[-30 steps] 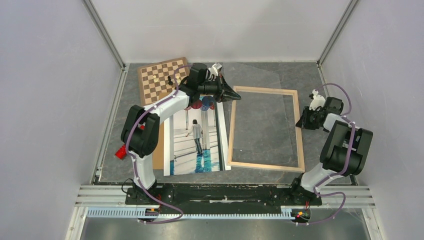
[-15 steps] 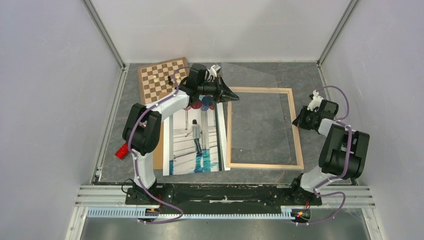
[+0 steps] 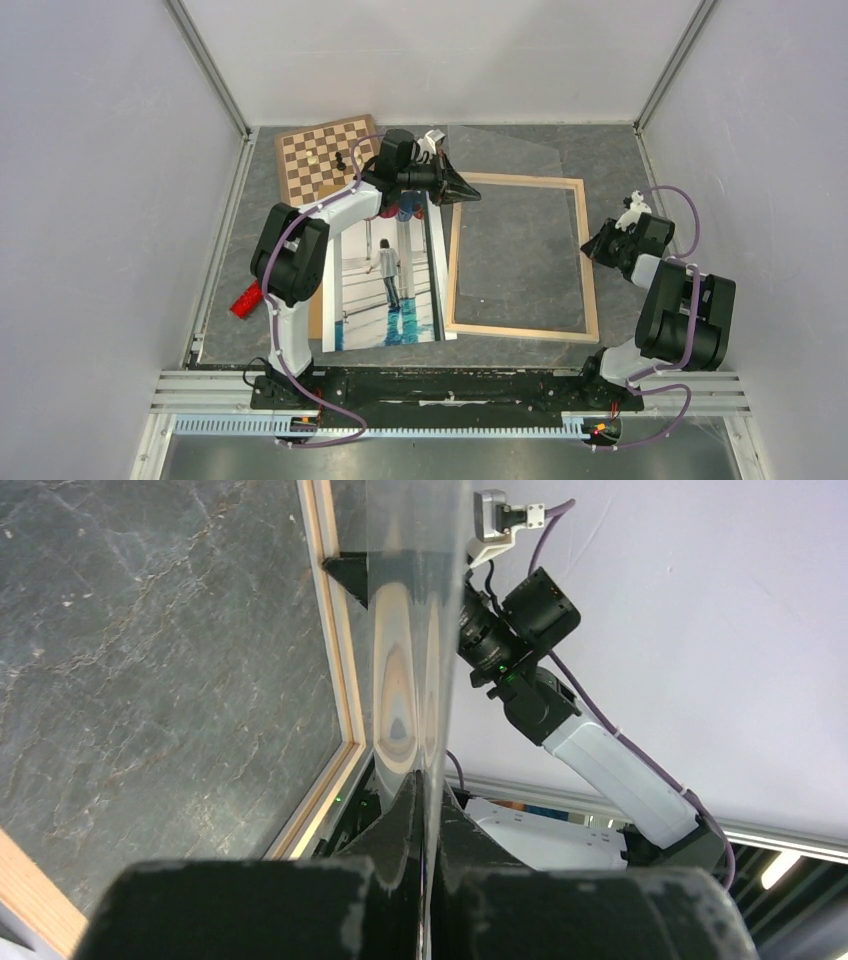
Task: Put the photo into the frame
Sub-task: Move the photo frame to the center of the board.
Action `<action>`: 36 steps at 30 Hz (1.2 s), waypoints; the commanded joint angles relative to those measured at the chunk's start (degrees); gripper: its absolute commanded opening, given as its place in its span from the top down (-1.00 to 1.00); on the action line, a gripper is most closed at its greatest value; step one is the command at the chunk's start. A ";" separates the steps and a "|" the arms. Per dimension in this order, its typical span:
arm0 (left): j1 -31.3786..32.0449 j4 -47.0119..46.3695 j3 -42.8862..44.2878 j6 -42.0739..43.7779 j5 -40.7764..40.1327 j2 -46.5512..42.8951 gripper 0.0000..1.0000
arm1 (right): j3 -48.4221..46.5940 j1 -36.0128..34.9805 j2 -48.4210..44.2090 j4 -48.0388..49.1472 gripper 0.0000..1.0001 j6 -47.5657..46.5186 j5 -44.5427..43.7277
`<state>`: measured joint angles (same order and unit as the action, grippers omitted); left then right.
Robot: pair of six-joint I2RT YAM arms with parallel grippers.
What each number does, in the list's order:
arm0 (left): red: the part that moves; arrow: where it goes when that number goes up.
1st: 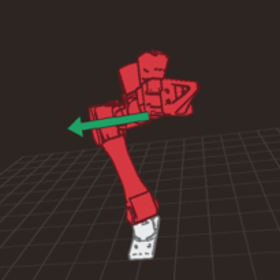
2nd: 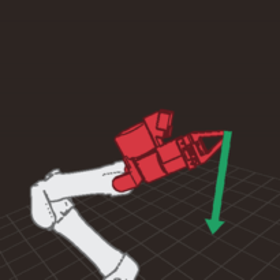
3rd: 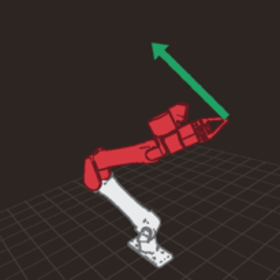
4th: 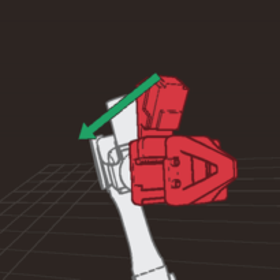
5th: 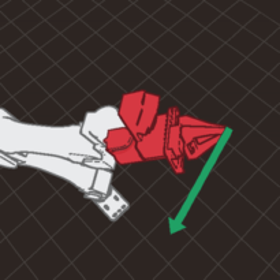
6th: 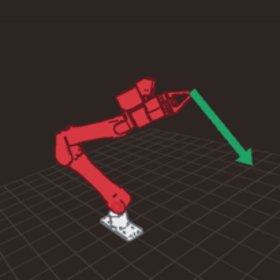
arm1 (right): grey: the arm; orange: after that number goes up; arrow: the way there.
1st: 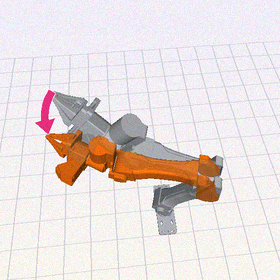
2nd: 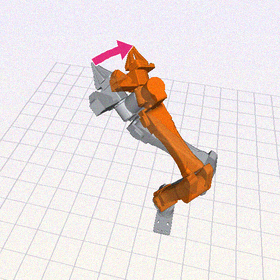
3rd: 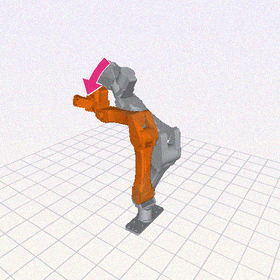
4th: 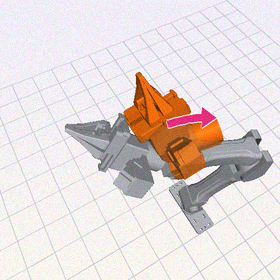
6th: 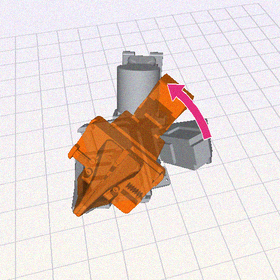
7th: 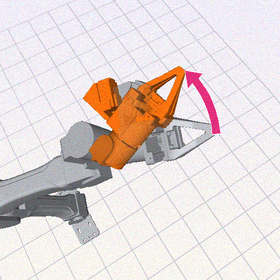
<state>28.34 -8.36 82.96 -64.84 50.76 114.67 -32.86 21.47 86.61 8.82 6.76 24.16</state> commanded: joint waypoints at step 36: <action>0.17 -15.81 -0.62 -6.76 6.48 6.43 0.95 | -10.04 16.44 -5.05 -18.40 -0.60 -15.55 6.47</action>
<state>28.36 -24.05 82.00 -74.11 57.06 121.14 -41.98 37.21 84.47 -9.37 -6.50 31.03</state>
